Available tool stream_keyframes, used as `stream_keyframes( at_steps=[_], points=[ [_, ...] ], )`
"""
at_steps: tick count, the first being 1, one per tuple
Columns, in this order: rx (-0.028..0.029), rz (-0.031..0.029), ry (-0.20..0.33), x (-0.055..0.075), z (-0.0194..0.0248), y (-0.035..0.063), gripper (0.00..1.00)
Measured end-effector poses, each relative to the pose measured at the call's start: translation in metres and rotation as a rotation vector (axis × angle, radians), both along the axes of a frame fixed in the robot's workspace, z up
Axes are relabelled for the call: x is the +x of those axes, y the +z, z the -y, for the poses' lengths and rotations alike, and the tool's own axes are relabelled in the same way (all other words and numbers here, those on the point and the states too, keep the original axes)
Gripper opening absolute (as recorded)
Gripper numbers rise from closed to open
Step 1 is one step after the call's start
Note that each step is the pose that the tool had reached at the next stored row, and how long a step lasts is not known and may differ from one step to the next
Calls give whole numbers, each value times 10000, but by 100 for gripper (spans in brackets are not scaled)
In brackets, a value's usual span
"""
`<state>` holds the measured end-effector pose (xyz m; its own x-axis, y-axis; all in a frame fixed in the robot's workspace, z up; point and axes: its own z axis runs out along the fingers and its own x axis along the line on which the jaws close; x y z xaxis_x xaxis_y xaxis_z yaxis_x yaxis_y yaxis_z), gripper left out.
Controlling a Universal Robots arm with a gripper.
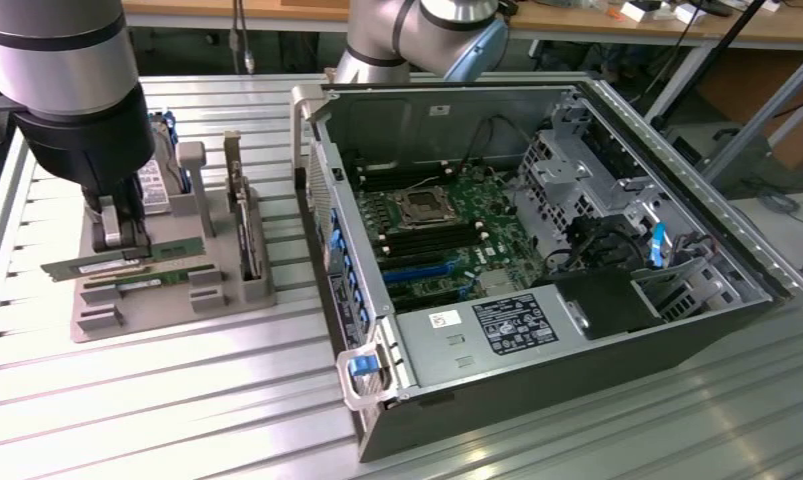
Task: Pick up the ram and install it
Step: 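Pick up the ram and move it above insertion slot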
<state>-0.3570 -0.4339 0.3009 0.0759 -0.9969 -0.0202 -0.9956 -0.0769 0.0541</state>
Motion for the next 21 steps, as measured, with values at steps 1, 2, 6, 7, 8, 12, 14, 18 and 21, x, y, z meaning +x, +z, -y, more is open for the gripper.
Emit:
stream_keyframes(
  at_steps=[1, 2, 6, 7, 8, 12, 14, 18, 21],
  points=[
    [0, 0, 0, 0, 0, 6, 13],
    [-1, -1, 0, 0, 0, 11, 13],
    [-1, 0, 0, 0, 0, 44, 13],
    [0, 0, 0, 0, 0, 53, 13],
    [0, 0, 0, 0, 0, 63, 13],
    [0, 0, 0, 0, 0, 91, 13],
    [-1, -1, 0, 0, 0, 98, 13],
    [-1, -1, 0, 0, 0, 130, 13],
    [-1, -1, 0, 0, 0, 150, 13]
  ],
)
